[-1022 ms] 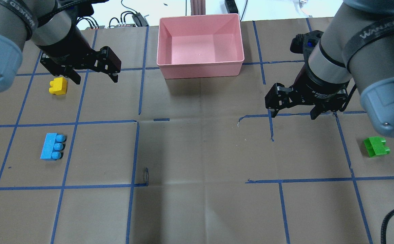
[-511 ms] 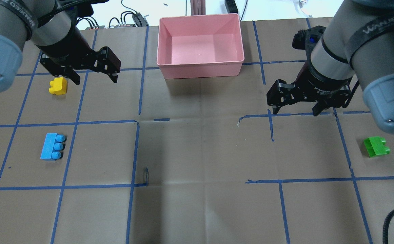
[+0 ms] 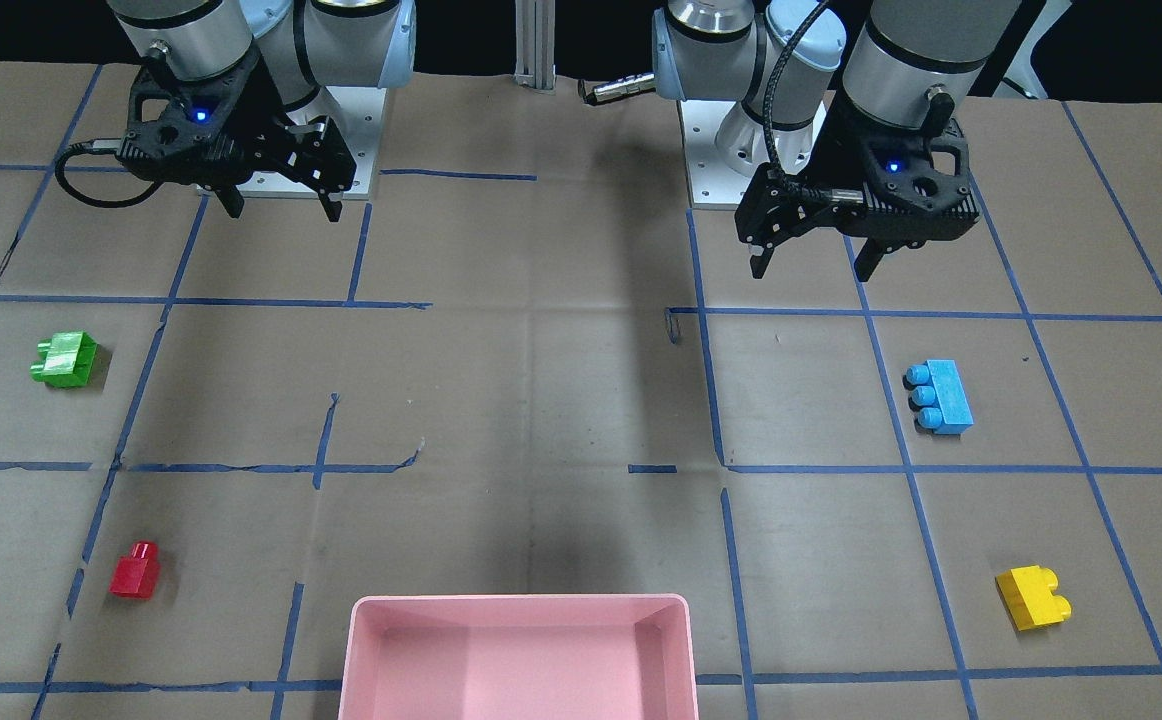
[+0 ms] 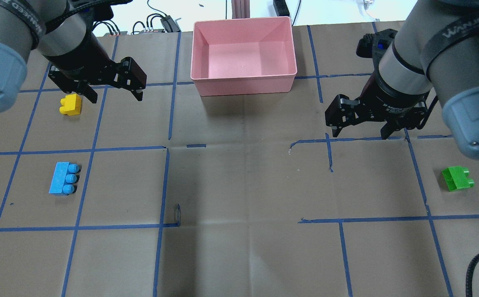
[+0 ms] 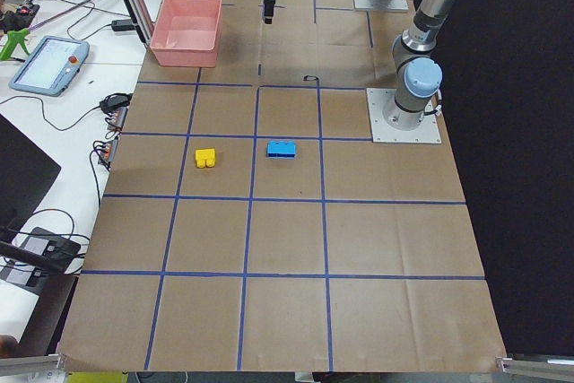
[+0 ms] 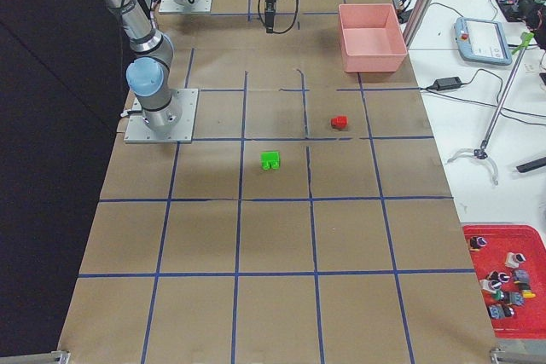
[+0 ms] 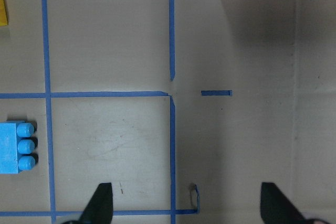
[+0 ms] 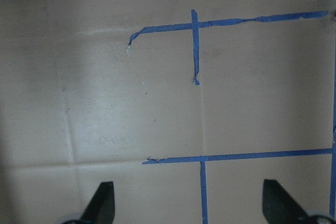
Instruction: Put all blocks into box
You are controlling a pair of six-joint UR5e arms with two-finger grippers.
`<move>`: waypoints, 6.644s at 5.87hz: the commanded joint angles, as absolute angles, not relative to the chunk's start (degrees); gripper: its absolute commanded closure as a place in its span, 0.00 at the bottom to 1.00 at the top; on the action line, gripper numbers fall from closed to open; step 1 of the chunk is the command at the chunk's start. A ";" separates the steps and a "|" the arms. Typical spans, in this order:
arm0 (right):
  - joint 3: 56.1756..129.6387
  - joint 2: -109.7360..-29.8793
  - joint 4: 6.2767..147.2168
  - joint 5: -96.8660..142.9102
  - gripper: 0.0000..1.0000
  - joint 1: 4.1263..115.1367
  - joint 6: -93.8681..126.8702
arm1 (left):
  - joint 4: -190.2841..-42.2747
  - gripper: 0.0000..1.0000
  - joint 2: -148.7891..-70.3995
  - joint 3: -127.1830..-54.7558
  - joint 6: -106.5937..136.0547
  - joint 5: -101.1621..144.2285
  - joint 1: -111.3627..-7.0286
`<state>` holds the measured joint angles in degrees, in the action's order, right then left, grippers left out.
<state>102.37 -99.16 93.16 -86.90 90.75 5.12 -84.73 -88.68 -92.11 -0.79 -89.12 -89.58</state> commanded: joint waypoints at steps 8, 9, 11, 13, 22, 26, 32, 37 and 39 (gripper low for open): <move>100.48 -99.32 92.29 -86.84 0.00 84.68 0.92 | -85.69 0.01 -86.75 -100.96 -31.70 -90.00 -55.32; 99.07 -99.23 92.29 -86.31 0.00 79.68 -4.95 | -85.08 0.03 -86.66 -104.12 -34.86 -89.91 -52.24; 98.35 -99.14 91.50 -86.04 0.00 70.80 -6.77 | -77.76 0.03 -87.36 -110.45 -36.64 -89.82 -50.63; 96.43 -95.04 83.07 -86.14 0.00 63.22 -6.94 | -64.22 0.03 -88.50 -119.23 -36.56 -89.65 -50.71; 114.67 -79.02 125.59 -90.09 0.01 51.78 -42.54 | -43.07 0.02 -106.44 -123.75 -34.80 -85.16 -52.65; 118.48 -75.77 127.96 -90.52 0.01 49.15 -42.89 | -38.06 0.09 -106.61 -123.57 -34.89 -85.08 -52.65; 119.70 -72.86 129.55 -91.14 0.01 48.34 -42.98 | -37.88 0.80 -106.70 -123.49 -35.24 -84.81 -52.65; 119.71 -73.83 128.94 -92.37 0.75 48.34 -42.72 | -75.03 0.93 -106.33 -87.30 -30.71 -85.61 -61.49; 115.52 -76.18 125.19 -92.11 0.76 48.95 -41.93 | -77.87 0.93 -112.20 -74.59 -13.64 -85.52 -74.10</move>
<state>118.09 -74.81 127.64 -92.25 48.57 -42.37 -76.27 -109.35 -80.77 -22.32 -85.57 -67.75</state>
